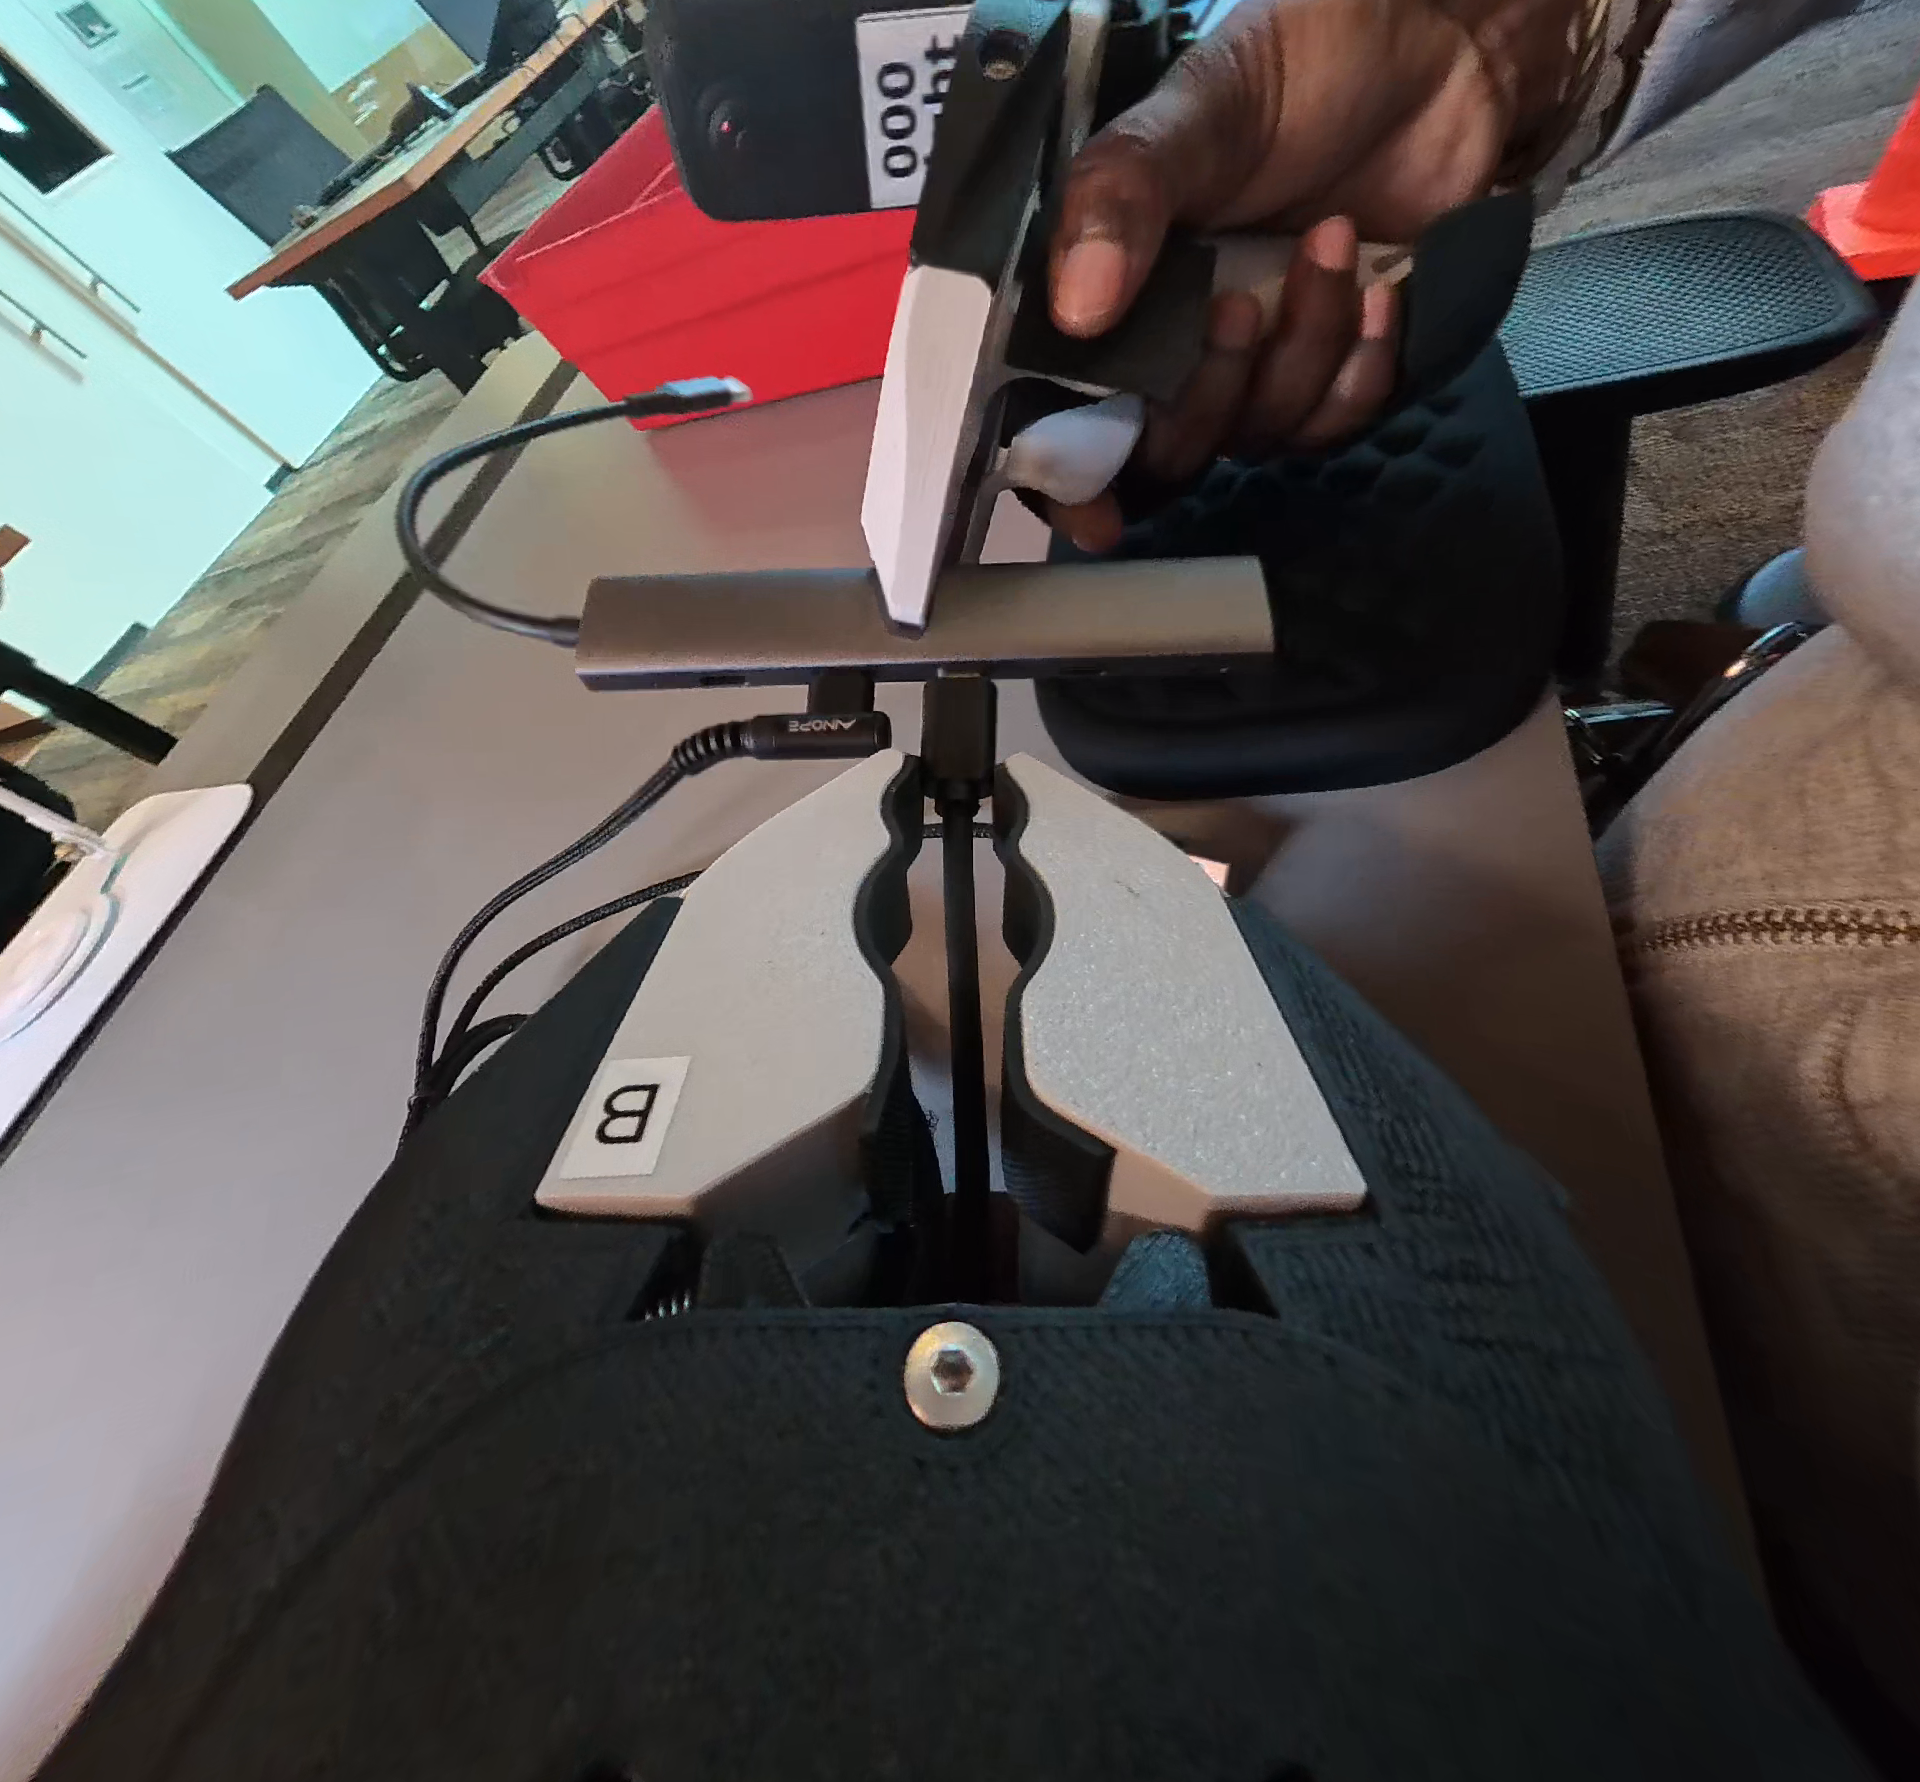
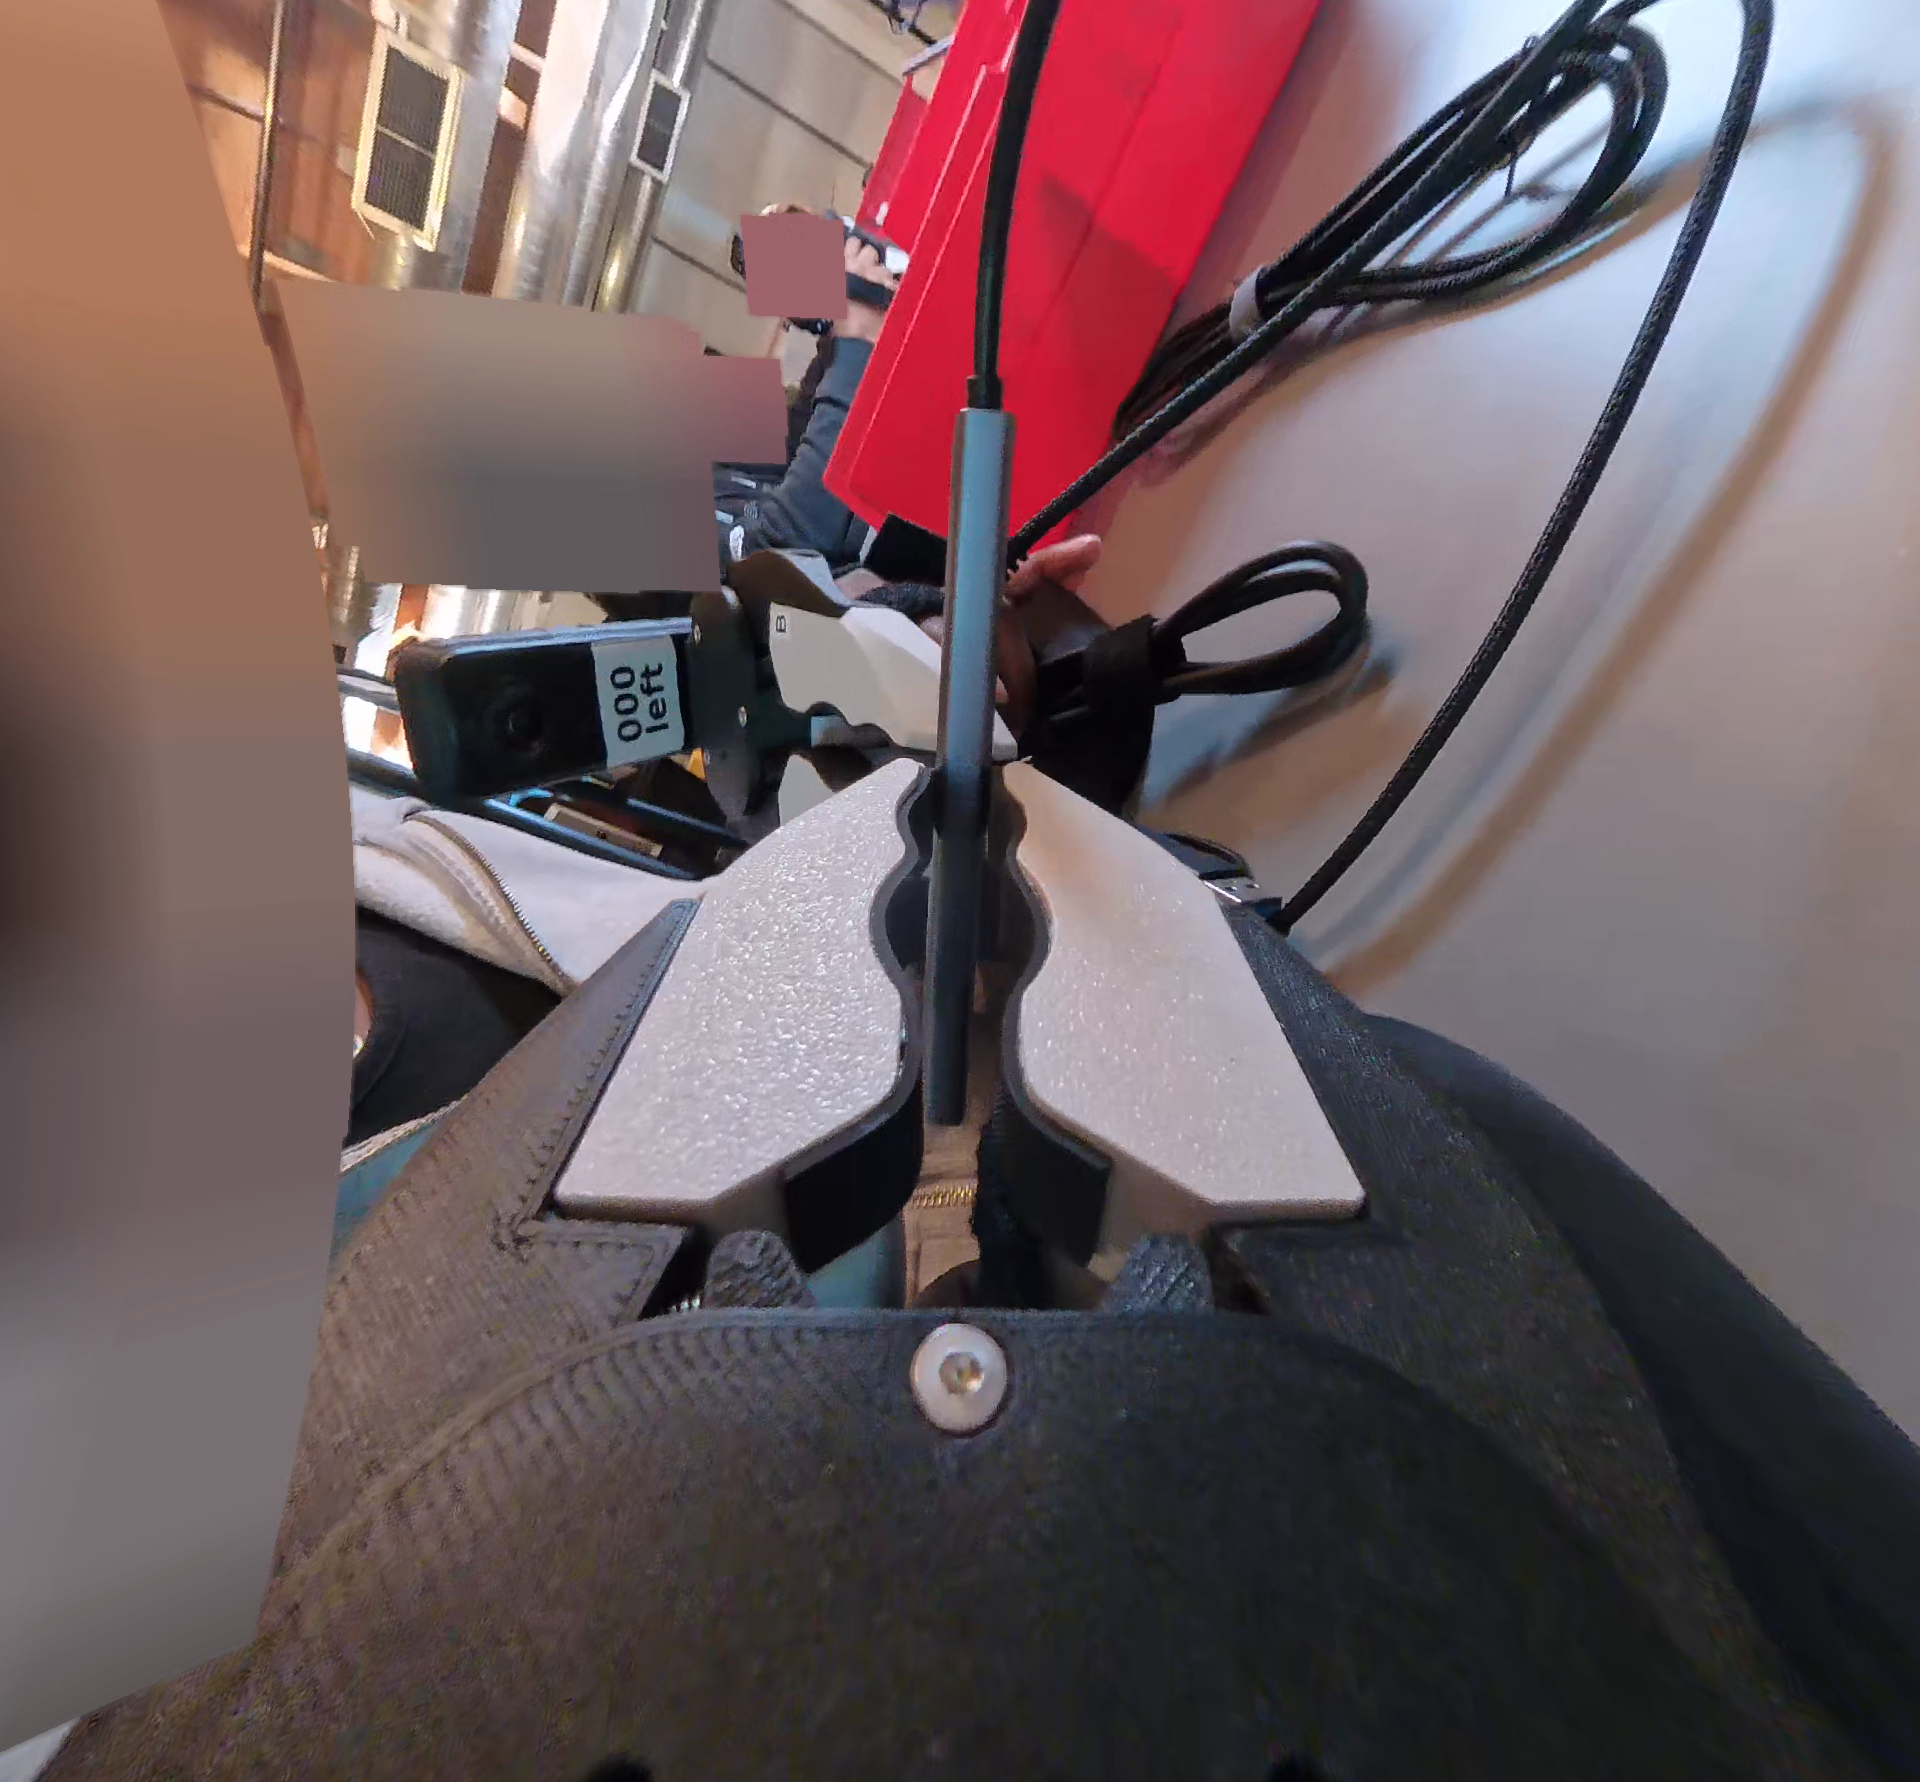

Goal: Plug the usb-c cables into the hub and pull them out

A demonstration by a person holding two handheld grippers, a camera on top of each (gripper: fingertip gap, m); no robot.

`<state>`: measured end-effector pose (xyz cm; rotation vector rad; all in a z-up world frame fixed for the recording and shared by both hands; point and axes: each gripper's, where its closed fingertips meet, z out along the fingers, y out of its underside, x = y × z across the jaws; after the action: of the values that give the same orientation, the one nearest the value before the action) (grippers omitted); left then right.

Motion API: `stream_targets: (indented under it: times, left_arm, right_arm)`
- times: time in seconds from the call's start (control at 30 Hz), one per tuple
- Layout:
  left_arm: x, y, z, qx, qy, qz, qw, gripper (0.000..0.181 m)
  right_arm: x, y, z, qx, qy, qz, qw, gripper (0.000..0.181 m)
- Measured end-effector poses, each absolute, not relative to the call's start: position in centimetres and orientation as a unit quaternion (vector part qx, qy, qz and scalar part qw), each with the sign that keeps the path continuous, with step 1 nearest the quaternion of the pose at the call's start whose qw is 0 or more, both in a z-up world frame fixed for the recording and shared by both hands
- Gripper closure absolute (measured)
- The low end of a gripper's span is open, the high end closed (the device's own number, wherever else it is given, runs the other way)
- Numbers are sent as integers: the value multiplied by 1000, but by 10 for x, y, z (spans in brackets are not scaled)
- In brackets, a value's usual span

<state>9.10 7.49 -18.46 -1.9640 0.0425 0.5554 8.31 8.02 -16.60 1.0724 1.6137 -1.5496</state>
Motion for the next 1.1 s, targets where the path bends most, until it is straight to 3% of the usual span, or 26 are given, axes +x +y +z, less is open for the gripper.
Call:
stream_targets:
  times: [0.73,0.8,0.9,1.1]
  left_arm:
    - [85,73,-182,-813,-6,226,536,168]
    - [84,72,-170,-790,-4,229,569,165]
    - [77,57,-126,-684,-19,299,665,133]
    - [72,4,-69,-500,-104,317,800,125]
  right_arm:
    - [76,74,-163,411,575,-640,301,172]
    - [73,76,-153,392,578,-660,278,172]
    - [60,85,-131,370,581,-687,232,172]
    - [39,99,-87,324,582,-728,166,172]
